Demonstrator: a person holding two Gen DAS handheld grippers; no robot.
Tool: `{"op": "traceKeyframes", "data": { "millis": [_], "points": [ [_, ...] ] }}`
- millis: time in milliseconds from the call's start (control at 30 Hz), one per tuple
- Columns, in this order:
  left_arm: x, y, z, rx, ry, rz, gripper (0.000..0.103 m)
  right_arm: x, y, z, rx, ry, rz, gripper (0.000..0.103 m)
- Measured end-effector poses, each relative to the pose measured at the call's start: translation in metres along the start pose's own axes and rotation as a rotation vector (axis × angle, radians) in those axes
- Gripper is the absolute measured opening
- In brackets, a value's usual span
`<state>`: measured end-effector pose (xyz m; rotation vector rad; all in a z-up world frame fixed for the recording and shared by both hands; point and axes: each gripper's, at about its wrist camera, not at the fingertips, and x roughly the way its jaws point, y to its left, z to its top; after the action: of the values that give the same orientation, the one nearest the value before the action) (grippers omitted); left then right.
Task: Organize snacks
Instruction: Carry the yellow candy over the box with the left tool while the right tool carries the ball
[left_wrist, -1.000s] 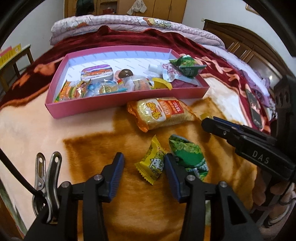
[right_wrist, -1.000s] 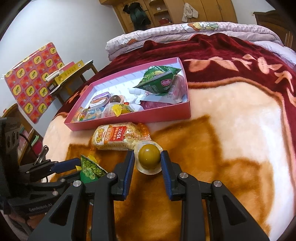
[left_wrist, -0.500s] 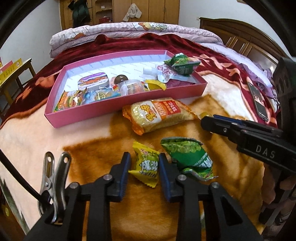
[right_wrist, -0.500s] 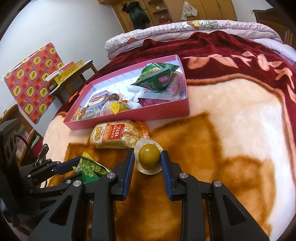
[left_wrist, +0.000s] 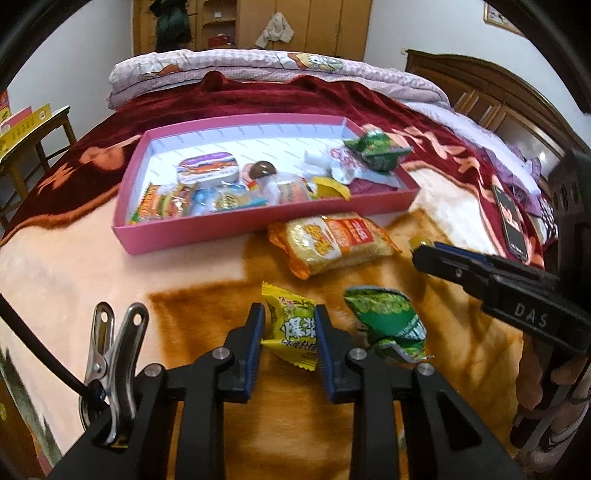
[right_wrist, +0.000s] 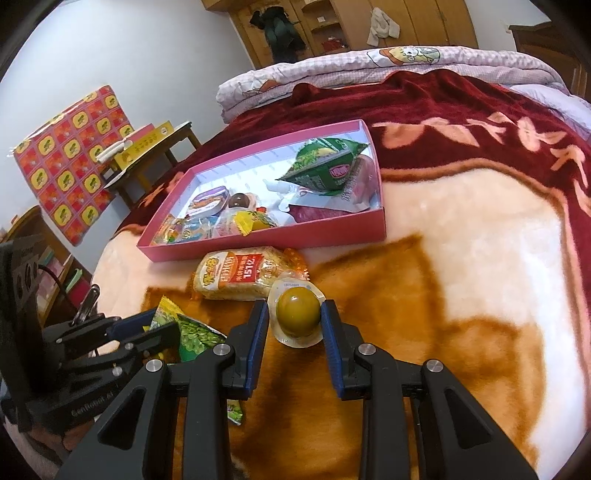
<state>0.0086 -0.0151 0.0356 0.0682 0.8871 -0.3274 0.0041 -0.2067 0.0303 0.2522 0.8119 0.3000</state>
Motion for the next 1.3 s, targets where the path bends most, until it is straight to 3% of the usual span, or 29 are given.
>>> {"op": "traceKeyframes", "data": {
  "millis": [633,1300],
  "points": [
    [-0.015,0.031,0.020,-0.083,-0.055,0.000,0.028,-0.006,0.021,0.017,-0.065,-0.023,0.017,0.030],
    [0.000,0.063,0.071,-0.108,-0.103,0.044,0.028,0.012,0.034,0.051,-0.102,-0.046,0.021,0.030]
  ]
}}
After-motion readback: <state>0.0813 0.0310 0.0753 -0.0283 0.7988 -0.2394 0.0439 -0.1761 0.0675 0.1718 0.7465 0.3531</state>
